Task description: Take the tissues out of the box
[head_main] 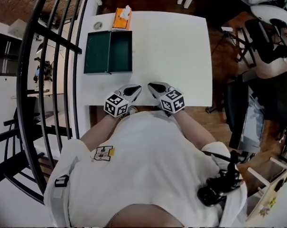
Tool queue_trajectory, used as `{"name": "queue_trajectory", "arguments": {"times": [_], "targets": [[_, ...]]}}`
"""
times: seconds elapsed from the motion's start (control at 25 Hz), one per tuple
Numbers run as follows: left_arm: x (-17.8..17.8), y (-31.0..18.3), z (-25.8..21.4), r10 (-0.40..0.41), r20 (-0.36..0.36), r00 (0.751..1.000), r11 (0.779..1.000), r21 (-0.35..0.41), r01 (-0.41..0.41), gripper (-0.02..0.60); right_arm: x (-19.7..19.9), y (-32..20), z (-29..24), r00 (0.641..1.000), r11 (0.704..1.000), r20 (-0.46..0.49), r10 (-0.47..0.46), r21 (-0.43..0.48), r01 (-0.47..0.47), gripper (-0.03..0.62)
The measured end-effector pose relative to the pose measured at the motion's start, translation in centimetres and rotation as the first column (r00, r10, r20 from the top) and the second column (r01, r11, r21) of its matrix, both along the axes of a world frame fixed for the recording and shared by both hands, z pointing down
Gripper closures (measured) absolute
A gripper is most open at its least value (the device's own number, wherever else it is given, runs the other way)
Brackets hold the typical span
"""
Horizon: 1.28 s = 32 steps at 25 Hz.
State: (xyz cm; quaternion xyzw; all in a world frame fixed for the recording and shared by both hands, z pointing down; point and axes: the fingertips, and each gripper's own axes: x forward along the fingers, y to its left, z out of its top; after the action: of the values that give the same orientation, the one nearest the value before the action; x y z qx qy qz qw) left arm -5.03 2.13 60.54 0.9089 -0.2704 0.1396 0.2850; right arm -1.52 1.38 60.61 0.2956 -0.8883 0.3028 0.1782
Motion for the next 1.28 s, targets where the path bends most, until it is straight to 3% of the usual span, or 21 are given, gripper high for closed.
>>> {"name": "queue_trajectory", "arguments": {"times": [0.4,1.28], "targets": [[-1.7,2.0,1.6,0.015,0.034,0.999,0.999,-0.029,-0.014,0.581,-1.1,0.6,1.2,1.0,1.0,-0.025,0.008,-0.006,-0.009,0.594],[-0.2,0.3,0.3,0.028,0.034,0.999,1.0,0.006,-0.028,0.581,-1.1,-0.9,-0.6,0.999,0.998,-0.043,-0.003,0.056,0.006,0.594]]}}
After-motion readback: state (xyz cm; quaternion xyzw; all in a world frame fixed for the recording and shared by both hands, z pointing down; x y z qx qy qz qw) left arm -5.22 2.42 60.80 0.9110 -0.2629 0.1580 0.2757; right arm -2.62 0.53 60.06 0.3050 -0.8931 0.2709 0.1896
